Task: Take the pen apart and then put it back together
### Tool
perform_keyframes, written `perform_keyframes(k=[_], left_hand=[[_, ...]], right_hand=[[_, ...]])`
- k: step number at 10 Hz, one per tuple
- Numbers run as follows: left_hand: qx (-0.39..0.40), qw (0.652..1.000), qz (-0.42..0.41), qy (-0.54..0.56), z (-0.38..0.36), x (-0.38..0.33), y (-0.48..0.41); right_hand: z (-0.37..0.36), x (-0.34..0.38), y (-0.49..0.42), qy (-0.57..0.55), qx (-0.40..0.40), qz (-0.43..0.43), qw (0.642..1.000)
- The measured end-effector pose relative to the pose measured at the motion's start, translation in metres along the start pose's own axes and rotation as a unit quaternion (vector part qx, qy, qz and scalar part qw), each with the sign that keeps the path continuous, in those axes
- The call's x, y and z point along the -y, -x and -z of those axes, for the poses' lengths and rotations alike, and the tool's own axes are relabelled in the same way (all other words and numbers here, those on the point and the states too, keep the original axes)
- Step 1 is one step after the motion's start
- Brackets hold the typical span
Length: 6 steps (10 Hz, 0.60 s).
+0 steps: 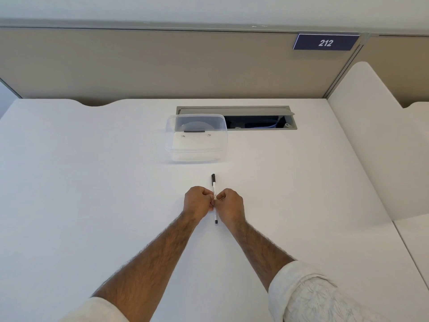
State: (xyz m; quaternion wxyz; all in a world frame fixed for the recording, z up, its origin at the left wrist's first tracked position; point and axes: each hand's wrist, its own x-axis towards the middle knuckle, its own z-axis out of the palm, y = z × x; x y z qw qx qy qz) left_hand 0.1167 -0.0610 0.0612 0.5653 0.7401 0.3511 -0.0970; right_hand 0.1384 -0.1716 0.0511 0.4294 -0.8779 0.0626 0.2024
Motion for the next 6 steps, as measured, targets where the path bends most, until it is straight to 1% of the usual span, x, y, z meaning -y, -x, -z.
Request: perform_keyframes(k=[5,6], left_hand=[[0.004,1.000,0.001,0.015,0.0021,-0.0010,0.0034],[0.004,1.000,-0.009,0.007,0.0022,0.0055,0.0006]], right_hand=[[0.0045,0.0045,-0.0011,0.020,0.004,0.006,1.000],[0.0055,0.0017,-0.0007,0.026,-0.005,0.008,1.000]])
